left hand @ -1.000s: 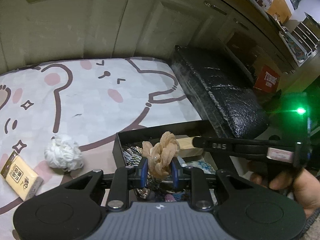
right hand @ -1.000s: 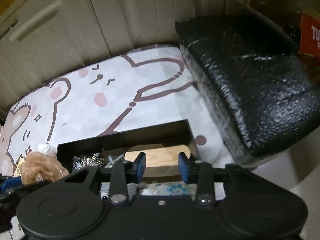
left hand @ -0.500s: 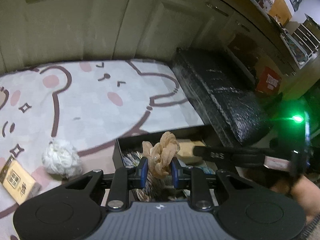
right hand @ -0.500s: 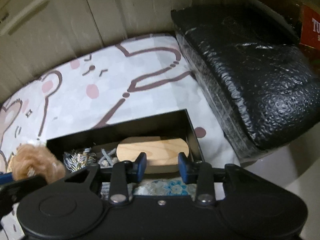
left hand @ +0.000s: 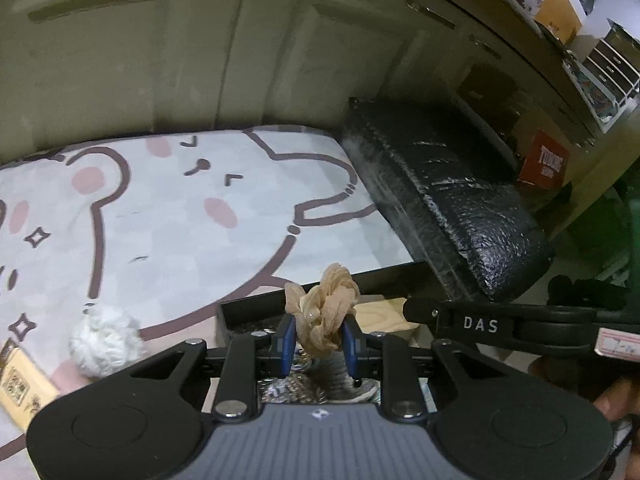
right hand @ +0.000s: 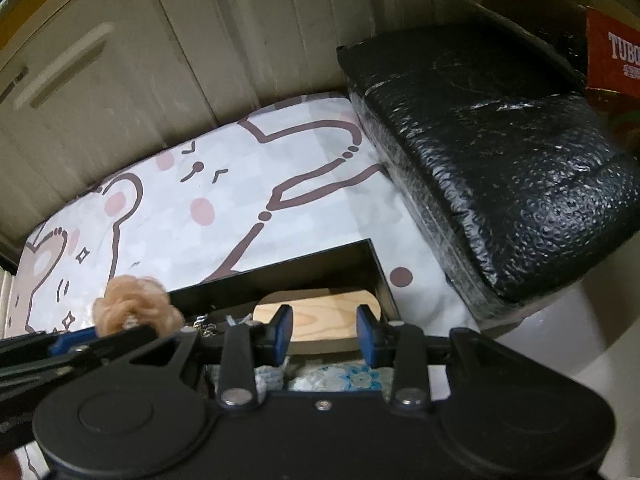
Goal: Organize objects
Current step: 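Open the right tool and left tool, releasing board and scrunchie into the box, then withdraw both tools from the box toward the yarn ball and tissue packet, then close the right tool on the white yarn ball while the left tool approaches the gold tissue packet, then close the left tool on the gold tissue packet while the right tool holds the yarn ball, then lift the yarn ball and tissue packet and carry both tools toward the black box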
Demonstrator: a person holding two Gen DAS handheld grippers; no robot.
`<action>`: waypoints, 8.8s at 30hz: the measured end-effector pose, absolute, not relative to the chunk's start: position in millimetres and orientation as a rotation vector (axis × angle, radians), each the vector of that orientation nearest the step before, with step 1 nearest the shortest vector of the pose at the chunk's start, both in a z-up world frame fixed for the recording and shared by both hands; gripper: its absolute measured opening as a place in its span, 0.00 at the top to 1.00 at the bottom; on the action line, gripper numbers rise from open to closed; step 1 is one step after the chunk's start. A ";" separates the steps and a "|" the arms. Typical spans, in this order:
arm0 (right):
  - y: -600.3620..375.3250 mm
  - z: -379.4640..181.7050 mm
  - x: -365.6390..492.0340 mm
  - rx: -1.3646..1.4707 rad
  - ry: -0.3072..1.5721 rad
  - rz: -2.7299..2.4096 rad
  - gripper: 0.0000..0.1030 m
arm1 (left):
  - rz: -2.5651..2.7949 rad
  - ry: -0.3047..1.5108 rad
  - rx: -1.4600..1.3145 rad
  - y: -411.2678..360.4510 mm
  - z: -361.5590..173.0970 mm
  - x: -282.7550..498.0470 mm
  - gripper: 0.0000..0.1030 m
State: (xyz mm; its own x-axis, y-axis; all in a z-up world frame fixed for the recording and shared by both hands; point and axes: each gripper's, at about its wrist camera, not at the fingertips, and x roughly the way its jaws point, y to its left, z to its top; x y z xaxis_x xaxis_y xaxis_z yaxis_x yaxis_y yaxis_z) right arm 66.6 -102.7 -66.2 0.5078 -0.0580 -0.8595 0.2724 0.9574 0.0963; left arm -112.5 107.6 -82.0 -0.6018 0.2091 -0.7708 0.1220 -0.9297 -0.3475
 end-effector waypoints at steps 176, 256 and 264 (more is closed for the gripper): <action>111.2 -148.9 182.1 0.030 1.159 -0.155 0.27 | 2.392 0.352 -1.286 -35.1 -146.4 -62.4 0.00; 98.6 -57.1 123.8 0.034 0.973 -0.125 0.47 | 2.618 -0.025 -1.467 -73.0 -77.3 -57.8 0.29; 98.5 -41.4 109.2 0.048 0.928 -0.125 0.47 | 2.716 -0.051 -1.410 -74.4 -43.8 -39.3 0.29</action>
